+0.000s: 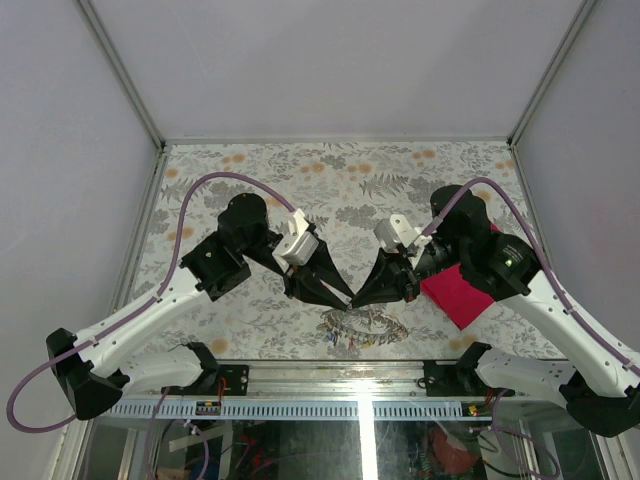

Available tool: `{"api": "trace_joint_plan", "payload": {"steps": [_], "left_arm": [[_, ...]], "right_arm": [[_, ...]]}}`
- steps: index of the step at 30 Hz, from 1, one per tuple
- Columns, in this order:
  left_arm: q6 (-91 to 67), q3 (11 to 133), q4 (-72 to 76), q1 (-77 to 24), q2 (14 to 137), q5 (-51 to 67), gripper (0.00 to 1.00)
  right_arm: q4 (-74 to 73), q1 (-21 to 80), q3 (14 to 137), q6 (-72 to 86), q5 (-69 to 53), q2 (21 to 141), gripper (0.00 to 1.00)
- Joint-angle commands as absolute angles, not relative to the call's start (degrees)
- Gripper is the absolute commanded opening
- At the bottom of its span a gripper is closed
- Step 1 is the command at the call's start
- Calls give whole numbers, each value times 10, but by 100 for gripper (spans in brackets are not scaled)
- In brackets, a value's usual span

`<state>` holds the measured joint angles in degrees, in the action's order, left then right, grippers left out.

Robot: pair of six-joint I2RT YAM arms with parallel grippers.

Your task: Put the keys on the keyring

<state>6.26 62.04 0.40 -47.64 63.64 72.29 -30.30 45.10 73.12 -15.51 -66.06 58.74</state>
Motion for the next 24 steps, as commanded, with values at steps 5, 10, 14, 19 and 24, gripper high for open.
{"api": "trace_joint_plan", "payload": {"steps": [5,10,14,19,24], "left_arm": [[58,635,18,-484,637,730,10],[57,630,18,-484,629,726,0],[67,628,1,-484,618,709,0],[101,634,-52,-485,599,666,0],[131,645,-103,-484,591,636,0]], "right_arm": [[-266,455,736,-164,-648,578,0],[-275,455,736,-171,-637,574,0],[-283,455,737,-177,-616,566,0],[-291,455,739,-180,-588,554,0],[-299,455,744,-179,-571,548,0]]}}
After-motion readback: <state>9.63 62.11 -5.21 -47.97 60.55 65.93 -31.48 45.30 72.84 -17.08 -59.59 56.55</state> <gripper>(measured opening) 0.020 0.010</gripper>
